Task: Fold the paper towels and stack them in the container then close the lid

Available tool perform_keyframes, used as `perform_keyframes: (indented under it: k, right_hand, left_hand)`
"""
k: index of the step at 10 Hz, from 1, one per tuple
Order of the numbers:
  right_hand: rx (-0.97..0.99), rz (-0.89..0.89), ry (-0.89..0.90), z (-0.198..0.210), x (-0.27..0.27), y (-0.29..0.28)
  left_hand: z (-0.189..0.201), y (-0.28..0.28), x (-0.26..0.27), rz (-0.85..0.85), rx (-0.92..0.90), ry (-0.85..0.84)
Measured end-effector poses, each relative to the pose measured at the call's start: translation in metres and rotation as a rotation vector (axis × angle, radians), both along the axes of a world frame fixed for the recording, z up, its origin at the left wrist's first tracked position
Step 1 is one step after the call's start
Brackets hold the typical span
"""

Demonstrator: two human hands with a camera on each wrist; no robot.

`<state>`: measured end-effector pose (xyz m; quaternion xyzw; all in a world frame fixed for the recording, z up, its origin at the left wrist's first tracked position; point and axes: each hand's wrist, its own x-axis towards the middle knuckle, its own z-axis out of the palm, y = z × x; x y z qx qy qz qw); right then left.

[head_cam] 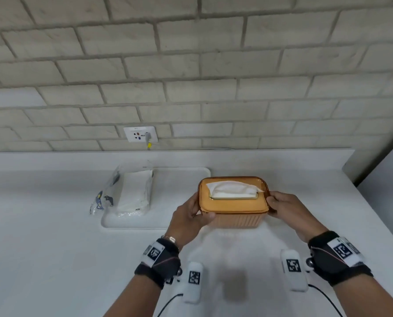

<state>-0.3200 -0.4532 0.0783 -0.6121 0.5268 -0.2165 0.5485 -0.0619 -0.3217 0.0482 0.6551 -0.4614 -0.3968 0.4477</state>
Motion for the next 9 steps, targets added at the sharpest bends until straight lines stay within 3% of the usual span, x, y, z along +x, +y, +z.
perform_keyframes:
  k: [2, 4, 7, 9]
  right_hand:
    - [0.008, -0.038, 0.066, -0.018, 0.006, -0.088]
    - [0.043, -0.026, 0.072, -0.030, 0.022, -0.144]
    - [-0.021, 0.040, 0.074, -0.049, 0.036, -0.177]
    - [0.000, -0.007, 0.019, -0.064, 0.036, -0.182]
  left_hand:
    - [-0.020, -0.092, 0.000, 0.033, 0.066, -0.016]
    - [-0.028, -0.146, 0.009, 0.094, 0.121, -0.067]
    - [-0.036, -0.173, 0.021, 0.157, 0.099, -0.032]
    - [-0.042, -0.170, 0.023, 0.145, 0.107, 0.037]
